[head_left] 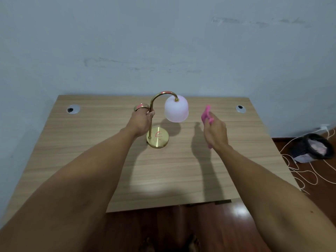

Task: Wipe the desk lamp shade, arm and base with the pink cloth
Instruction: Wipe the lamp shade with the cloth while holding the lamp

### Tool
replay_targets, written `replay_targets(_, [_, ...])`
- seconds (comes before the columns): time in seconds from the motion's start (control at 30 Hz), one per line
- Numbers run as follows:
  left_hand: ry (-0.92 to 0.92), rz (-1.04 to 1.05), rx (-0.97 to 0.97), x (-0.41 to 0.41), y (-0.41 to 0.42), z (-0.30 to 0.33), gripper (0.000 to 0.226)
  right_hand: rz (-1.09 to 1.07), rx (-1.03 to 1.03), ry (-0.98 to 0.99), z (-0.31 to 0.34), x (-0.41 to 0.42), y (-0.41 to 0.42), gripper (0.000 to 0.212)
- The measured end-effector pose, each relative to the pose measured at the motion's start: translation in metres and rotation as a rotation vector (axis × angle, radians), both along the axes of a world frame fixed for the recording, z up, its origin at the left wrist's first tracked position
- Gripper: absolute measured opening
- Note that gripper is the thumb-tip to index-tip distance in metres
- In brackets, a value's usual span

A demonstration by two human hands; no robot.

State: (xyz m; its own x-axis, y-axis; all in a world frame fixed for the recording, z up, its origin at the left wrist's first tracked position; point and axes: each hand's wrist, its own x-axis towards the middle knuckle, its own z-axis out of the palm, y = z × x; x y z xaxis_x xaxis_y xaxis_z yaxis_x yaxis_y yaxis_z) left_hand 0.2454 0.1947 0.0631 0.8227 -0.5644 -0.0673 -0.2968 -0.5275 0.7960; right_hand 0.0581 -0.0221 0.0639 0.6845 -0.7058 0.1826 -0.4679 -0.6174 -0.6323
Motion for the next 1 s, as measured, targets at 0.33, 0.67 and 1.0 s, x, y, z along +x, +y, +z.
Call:
replay_targets(0.33, [-0.027, 0.0, 0.0, -0.001, -0.001, -0.001, 0.022, 0.178, 0.436, -0.4, 0.039, 0.076, 0.078, 0.052])
replay_targets(0.67, [-0.078, -0.015, 0.012, -0.001, -0.002, 0.002, 0.022, 0.146, 0.111, -0.249, -0.029, 0.056, 0.131, 0.074])
replay_targets(1.0, [-0.123, -0.021, 0.067, 0.003, -0.003, 0.0, 0.027, 0.058, 0.163, -0.272, -0.017, 0.069, 0.13, 0.081])
